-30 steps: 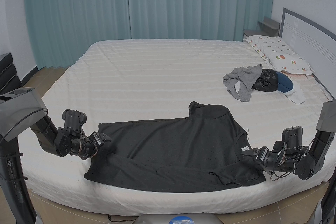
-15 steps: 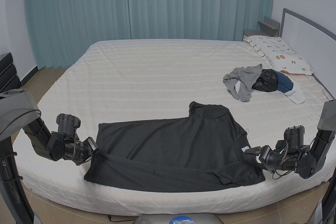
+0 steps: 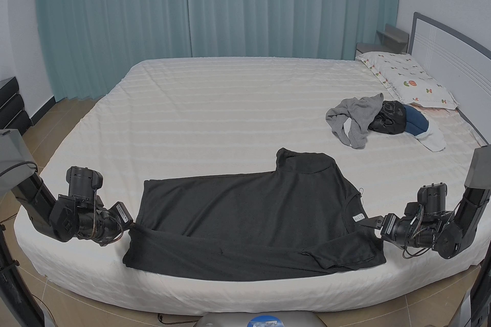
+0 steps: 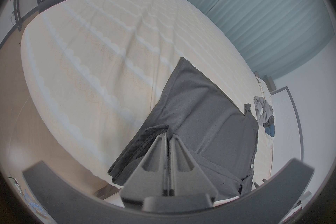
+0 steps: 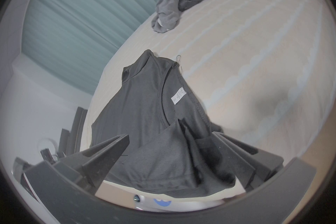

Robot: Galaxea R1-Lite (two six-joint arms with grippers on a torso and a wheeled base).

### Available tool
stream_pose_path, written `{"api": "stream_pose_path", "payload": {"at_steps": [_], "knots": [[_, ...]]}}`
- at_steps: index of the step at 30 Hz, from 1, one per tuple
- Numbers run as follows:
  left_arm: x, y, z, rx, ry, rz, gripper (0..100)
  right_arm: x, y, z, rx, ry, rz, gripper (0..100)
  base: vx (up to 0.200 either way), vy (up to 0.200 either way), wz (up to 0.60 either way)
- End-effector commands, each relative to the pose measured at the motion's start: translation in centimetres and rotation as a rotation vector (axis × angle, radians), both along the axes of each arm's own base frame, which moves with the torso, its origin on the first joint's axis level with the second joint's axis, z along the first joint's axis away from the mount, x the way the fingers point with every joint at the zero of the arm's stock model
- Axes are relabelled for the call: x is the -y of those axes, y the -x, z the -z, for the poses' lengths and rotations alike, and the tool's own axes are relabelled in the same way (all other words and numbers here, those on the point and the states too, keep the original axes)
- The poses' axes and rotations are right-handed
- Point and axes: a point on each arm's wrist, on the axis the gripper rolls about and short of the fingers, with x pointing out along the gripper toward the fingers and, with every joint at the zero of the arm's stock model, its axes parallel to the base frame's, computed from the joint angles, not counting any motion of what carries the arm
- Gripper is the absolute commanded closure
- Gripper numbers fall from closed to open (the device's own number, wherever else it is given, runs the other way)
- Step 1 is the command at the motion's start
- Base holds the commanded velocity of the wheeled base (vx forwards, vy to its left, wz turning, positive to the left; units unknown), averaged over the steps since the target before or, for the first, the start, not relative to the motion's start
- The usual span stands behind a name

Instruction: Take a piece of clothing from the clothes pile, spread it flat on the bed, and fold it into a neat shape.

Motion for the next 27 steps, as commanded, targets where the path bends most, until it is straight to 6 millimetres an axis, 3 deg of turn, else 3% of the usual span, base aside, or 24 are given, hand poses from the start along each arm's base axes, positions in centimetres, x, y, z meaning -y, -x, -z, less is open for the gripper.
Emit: {"api": "stream_pose_path", "payload": {"at_steps": [1, 8, 13, 27], "knots": [[0.0, 0.6, -0.6, 0.010, 0.019, 0.015, 100, 1.7, -0.5, 0.9, 0.010, 0.033, -0.058, 0, 0.000, 0.000, 0.00], [0.1, 0.6, -0.4, 0.002, 0.031, 0.025, 100, 0.9, -2.1, 0.8, 0.058, -0.006, -0.150, 0, 0.000, 0.000, 0.00], [0.1, 0.6, -0.3, 0.002, 0.031, 0.022, 100, -0.5, -3.3, 2.2, 0.044, -0.017, -0.207, 0, 0.000, 0.000, 0.00], [0.1, 0.6, -0.3, 0.002, 0.034, 0.022, 100, 0.0, -4.3, 4.4, 0.056, -0.027, -0.202, 0, 0.000, 0.000, 0.00]]}}
